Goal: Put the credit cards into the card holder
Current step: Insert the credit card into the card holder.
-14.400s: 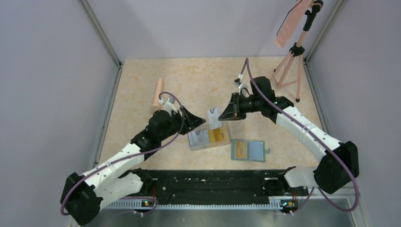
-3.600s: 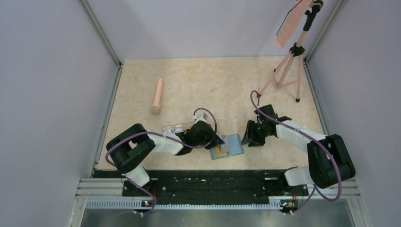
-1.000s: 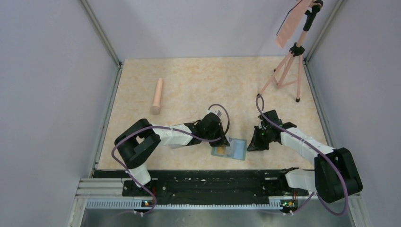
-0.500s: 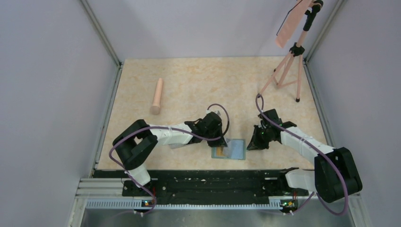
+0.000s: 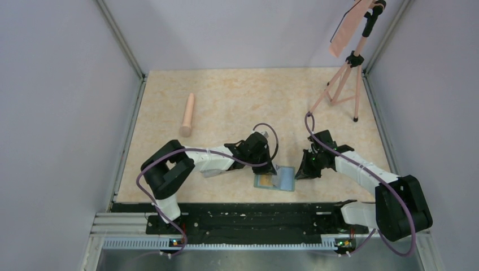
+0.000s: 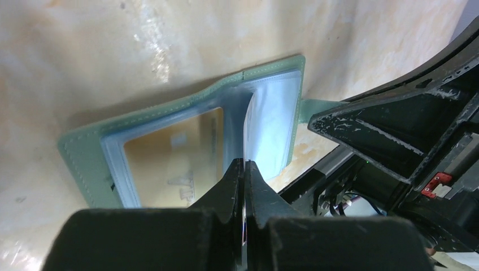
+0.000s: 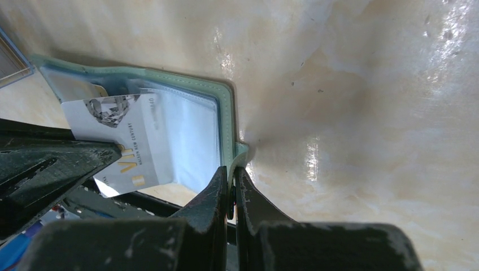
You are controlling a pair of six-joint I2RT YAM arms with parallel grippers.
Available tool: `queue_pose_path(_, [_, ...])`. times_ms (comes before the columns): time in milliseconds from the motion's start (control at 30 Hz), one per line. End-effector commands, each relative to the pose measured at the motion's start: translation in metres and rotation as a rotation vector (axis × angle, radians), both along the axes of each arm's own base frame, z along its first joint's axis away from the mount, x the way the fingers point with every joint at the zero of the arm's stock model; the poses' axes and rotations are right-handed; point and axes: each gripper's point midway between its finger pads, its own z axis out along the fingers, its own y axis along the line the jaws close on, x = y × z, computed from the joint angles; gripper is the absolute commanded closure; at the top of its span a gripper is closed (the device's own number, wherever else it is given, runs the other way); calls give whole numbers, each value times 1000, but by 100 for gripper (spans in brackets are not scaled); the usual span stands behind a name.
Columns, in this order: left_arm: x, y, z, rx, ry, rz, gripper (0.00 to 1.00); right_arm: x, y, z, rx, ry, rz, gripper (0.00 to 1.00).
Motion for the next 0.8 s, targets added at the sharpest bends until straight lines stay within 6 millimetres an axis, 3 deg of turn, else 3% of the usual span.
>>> queue_pose_path(0, [-2,-21,6,-84,12,-49,100,18,8,14,27,-61,12,100])
queue_pose_path(267, [-1,-24,7,-108,22,-41,100,21,11,14,40,-64,13,100])
queue_pose_path(433, [-2,-14,-3,-15,33,-41,100,25,12,17,42,-73,15,100])
queue_pose_path(533, [-2,-5,-5,47,22,-56,89,27,12,19,45,-77,14,100])
queue_pose_path(767, [-2,1,0,178,-37,-91,75,28,13,21,44,-82,14,100])
